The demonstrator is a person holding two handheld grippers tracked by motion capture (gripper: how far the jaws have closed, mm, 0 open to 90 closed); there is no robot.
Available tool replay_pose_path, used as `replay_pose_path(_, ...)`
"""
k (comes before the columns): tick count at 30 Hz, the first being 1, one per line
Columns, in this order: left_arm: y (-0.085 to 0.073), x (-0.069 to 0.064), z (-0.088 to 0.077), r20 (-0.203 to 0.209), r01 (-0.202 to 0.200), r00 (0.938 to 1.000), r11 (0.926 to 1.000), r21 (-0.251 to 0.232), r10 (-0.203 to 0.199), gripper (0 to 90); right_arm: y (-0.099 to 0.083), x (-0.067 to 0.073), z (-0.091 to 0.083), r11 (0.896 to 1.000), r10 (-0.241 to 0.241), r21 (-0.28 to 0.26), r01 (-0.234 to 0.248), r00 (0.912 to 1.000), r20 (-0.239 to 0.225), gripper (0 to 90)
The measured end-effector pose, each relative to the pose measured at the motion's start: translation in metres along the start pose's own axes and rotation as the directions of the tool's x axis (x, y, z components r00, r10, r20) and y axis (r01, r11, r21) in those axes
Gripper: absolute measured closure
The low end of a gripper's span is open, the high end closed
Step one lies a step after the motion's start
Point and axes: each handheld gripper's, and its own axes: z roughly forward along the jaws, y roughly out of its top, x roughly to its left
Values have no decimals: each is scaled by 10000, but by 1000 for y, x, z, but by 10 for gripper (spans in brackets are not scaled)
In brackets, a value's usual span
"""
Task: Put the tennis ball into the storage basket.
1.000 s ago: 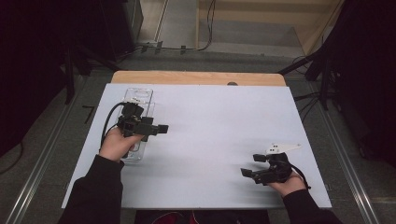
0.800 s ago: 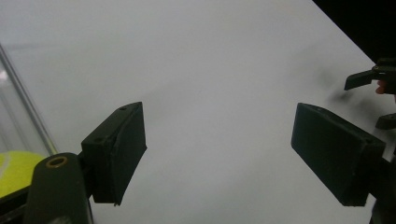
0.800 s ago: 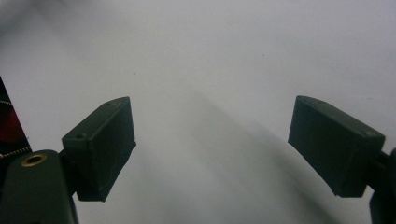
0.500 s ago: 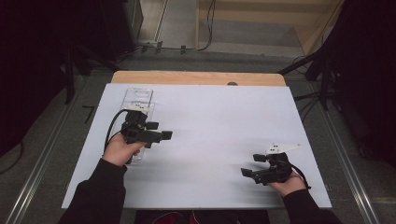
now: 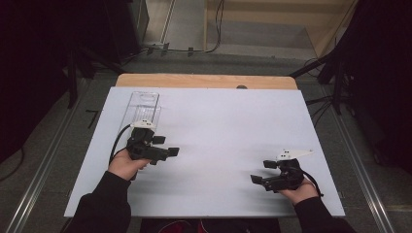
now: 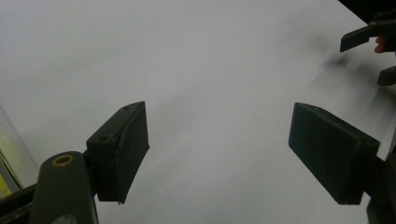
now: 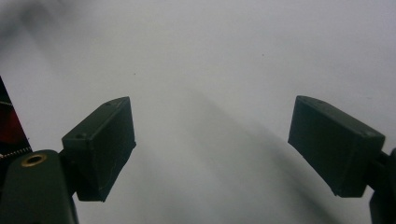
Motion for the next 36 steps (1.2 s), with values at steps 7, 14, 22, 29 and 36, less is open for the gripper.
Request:
replay_pose_path(7,-10,-4,0,-20,-398,9992,9992,76,398,204,0,1,1,10000,12,-20,-12,10000,-27,128)
replay_pose_path(14,-20,-7,-1,3,-601,9982,9979,244,601,204,0,0,1,10000,78,-15,-78,10000,2,128)
replay_pose_path(22,-30,-10,1,94,-642,9979,9976,242,640,204,1,-1,1,9997,262,-9,-262,9996,50,129)
replay_pose_path(29,-39,-14,0,169,-895,9959,9959,158,892,204,0,-1,1,9997,241,35,-240,9997,-69,128)
replay_pose_path(36,-50,-16,-2,56,-1059,9944,9944,-13,1059,204,0,-1,2,9998,195,42,-195,9998,-95,129)
